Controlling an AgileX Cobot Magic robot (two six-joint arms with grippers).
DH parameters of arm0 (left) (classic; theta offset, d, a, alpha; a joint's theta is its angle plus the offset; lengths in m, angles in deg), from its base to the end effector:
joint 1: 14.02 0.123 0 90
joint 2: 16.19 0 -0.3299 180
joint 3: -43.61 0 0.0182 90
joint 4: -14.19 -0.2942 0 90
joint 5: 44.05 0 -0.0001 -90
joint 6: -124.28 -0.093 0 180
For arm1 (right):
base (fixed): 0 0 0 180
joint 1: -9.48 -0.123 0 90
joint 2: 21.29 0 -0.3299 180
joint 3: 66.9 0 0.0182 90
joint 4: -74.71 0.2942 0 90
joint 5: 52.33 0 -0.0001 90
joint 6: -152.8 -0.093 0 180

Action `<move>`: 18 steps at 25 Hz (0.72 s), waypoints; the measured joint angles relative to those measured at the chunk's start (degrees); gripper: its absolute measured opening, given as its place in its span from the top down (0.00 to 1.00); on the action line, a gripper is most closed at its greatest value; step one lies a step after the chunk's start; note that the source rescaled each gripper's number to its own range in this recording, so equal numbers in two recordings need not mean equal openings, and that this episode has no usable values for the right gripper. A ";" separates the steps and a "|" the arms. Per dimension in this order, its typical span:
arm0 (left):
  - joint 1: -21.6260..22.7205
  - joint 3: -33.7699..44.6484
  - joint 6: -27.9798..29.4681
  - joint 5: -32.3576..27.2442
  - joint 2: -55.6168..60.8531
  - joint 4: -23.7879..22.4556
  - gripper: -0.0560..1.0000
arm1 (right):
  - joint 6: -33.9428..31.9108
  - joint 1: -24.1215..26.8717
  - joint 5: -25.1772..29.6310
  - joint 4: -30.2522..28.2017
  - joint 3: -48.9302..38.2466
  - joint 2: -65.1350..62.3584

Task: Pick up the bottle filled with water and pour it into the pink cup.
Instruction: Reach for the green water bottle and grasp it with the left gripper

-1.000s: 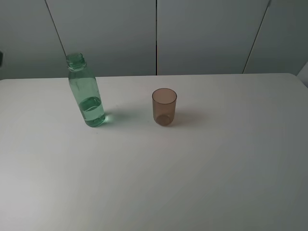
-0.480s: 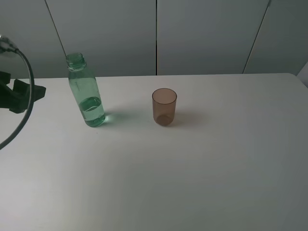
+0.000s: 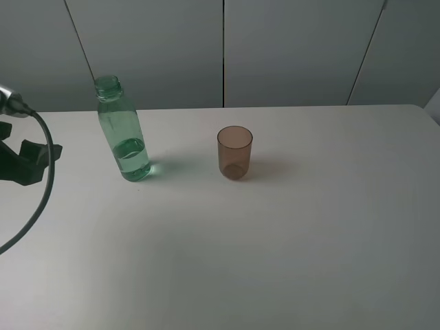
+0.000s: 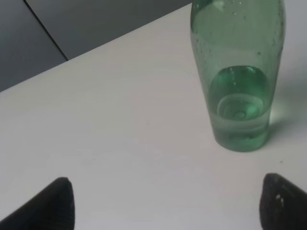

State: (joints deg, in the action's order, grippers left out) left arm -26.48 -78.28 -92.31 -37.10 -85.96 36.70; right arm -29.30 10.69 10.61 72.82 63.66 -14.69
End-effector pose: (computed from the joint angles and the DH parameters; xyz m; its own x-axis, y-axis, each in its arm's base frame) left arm 0.2045 -0.0408 0.2177 -0.4504 0.3510 -0.8209 0.2968 0.9261 0.2331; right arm -0.0126 -0.0025 0.2952 -0.4831 0.0318 -0.8750 0.0573 0.9983 0.0047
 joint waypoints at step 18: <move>0.00 -4.64 26.16 19.28 -22.18 -30.48 0.01 | 0.00 0.00 0.00 0.00 0.00 0.00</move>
State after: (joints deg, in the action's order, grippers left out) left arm -26.48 -82.92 -66.15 -17.81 -108.14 6.23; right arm -29.30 10.69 10.61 72.82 63.66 -14.69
